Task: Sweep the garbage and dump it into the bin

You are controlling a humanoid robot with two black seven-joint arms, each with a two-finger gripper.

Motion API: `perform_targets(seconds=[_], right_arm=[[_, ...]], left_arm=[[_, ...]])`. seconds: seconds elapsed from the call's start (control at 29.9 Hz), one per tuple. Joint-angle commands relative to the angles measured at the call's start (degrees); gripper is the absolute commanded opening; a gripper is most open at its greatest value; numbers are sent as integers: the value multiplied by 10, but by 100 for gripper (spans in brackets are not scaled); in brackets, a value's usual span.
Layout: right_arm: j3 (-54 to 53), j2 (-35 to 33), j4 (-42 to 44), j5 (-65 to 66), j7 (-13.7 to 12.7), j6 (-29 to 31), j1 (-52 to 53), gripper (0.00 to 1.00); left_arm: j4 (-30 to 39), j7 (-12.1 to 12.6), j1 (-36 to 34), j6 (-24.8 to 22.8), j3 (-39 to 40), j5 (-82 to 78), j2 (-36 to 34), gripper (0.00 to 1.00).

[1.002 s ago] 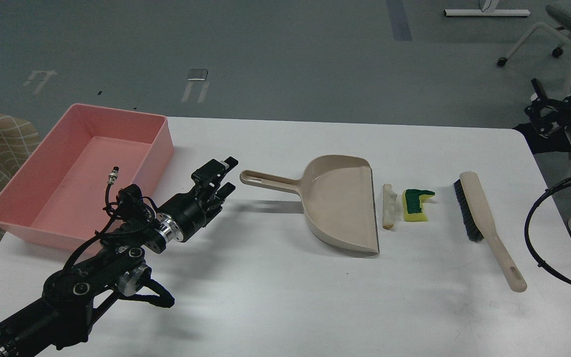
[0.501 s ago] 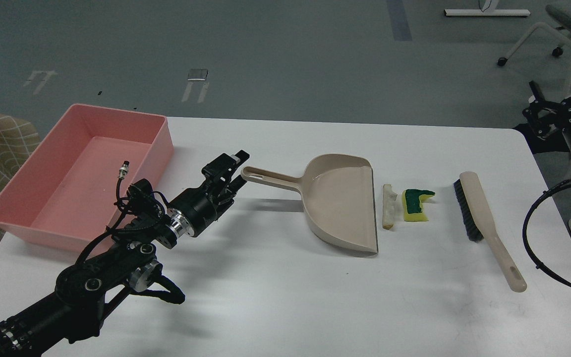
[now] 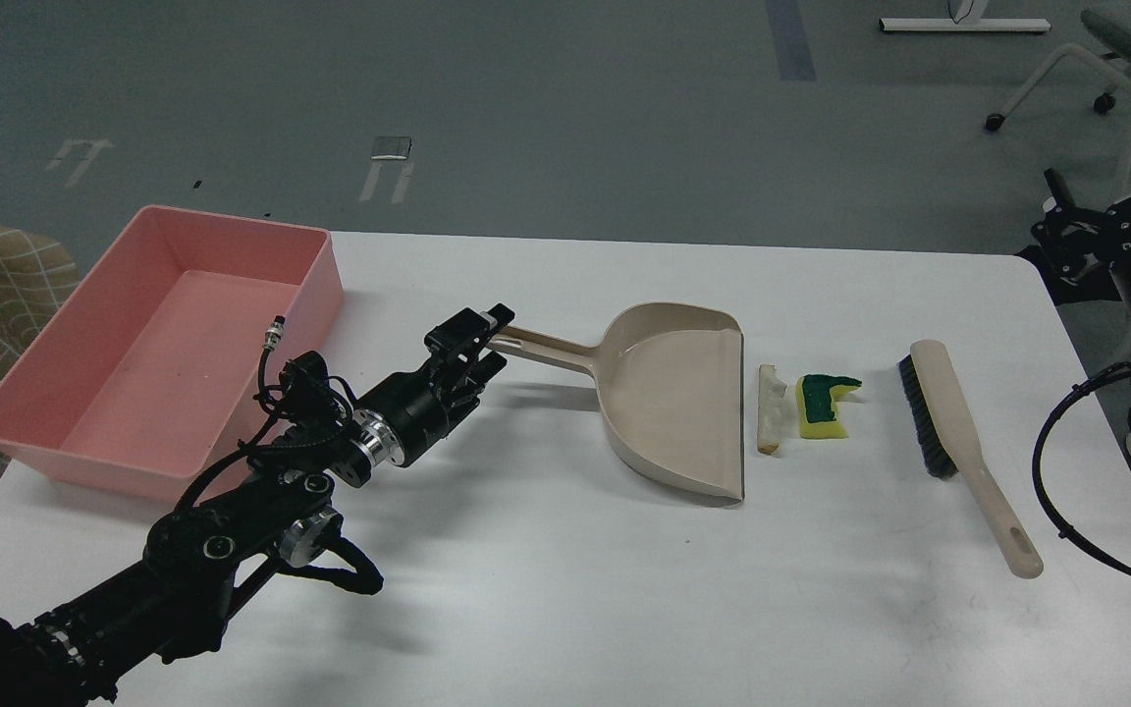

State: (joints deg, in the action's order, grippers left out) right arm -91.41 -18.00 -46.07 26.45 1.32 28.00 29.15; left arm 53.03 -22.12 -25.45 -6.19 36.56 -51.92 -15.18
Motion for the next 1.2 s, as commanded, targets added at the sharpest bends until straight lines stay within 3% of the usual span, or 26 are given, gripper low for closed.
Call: perform_targets(seconds=[0.0,0.47,0.63,0.93,1.17], right_arm=[[-1,2,0,0,0,0,-2,100],[-4,2,-1,0,0,0,-5,100],[-4,2,-1,0,0,0,-5,100],[-4,7,-1,0,0,0,-6,100],[-5,6,0,0,0,0,-7,100]], left_arm=[[-27,0,-10,-3,0,5,9,80],[-64,-12,-25,1,1,7,36,75],[-65,-15,-26,2,0,5,38,53],[-72,-16,-25,4,0,5,44,48],[-72,-25,-25,12,-13,2,44,31]])
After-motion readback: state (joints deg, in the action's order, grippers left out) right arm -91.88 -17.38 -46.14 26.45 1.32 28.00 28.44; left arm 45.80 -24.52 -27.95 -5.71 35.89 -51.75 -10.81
